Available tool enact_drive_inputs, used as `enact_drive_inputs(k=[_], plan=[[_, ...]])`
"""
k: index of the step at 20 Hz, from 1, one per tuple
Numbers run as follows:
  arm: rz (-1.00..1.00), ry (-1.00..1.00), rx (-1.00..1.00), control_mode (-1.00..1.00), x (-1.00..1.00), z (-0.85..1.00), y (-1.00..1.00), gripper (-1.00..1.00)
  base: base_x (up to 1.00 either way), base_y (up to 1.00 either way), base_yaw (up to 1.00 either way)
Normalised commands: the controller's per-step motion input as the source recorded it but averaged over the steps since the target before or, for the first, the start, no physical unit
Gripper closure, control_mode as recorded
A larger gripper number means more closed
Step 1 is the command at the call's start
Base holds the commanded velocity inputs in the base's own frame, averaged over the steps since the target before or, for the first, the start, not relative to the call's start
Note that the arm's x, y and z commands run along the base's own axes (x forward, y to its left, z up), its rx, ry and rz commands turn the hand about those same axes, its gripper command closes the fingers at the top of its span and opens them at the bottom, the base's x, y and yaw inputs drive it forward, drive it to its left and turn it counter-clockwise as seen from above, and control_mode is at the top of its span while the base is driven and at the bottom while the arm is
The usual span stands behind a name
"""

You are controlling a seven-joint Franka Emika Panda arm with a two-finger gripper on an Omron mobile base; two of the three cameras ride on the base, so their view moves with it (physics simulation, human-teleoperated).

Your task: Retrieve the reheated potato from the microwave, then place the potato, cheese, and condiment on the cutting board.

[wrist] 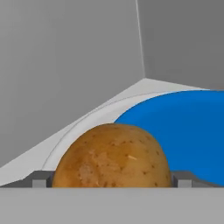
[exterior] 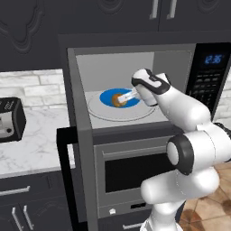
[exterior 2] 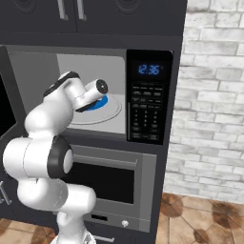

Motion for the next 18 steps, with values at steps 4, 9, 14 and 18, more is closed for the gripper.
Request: enact_drive_inputs(k=[4, 9, 14, 18], plan=[[-0.07, 0.0, 0.01, -1.0, -0.4, 0.34, -0.19, 1.0, 0.0, 0.0, 0.0], [-0.14, 0.08, 0.0, -1.0, -0.45, 0.43, -0.13, 1.0, 0.0, 0.0, 0.0], [-0.18, 0.12, 0.03, -1.0, -0.59, 0.34, -0.2, 1.0, 0.0, 0.0, 0.0], [-0.29, 0.12, 0.11, -1.0, -0.67, 0.21, -0.15, 1.0, 0.0, 0.0, 0.0]])
